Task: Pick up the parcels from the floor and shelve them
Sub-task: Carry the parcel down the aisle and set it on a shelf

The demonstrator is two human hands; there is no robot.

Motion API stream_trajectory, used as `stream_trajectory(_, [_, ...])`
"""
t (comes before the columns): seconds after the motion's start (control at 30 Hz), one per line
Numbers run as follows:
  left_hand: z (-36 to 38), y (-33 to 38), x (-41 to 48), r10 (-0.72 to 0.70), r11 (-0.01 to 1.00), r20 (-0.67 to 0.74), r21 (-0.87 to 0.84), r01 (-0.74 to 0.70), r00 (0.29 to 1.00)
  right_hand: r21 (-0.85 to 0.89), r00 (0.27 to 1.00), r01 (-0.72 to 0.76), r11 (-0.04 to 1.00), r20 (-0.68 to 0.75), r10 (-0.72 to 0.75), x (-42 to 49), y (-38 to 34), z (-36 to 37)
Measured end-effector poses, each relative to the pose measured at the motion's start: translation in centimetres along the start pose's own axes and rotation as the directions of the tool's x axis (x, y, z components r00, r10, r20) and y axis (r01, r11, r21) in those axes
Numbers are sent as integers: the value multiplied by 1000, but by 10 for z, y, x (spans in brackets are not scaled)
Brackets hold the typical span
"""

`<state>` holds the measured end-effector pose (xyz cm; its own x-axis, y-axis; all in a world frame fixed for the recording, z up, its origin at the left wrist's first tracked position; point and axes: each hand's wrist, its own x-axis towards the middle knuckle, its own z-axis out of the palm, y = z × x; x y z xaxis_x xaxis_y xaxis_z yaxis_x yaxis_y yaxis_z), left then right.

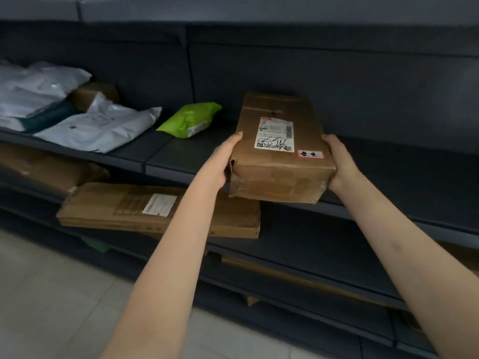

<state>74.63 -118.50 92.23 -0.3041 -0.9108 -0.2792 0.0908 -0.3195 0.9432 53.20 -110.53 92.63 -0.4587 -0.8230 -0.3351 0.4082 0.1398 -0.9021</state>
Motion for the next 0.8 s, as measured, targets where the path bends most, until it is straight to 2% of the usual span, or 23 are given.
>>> stream_trajectory(0.23, [-28, 15, 52, 57, 993, 62, -109, -50, 996, -4, 996, 62, 998, -69, -62, 24, -5, 38])
stream_trajectory(0.37, [-37, 14, 56, 40, 995, 103, -93, -31, 994, -30, 990, 80, 996, -111, -83, 28, 2, 50])
stream_trajectory(0.5, [-35, 20, 51, 39, 999, 53, -15, -38, 998, -40, 991, 77, 996, -105, -81, 26, 0, 48])
stream_trajectory(0.57, [-32, 29, 40, 56, 997, -22, 51, -55, 998, -54, 992, 78, 996, -95, -82, 23, -1, 45])
stream_trajectory(0.63, [-23, 41, 24, 152, 982, -90, 127, -140, 984, -97, 989, 94, 991, -101, -104, 15, -3, 39])
stream_trajectory(0.7, [-10, 51, 9, 305, 933, -92, 229, -278, 948, -120, 981, 124, 985, -136, -140, 7, -6, 31])
stream_trajectory(0.8, [23, 56, -15, 497, 793, 56, 376, -479, 866, -161, 954, 213, 964, -181, -241, -9, -10, 13])
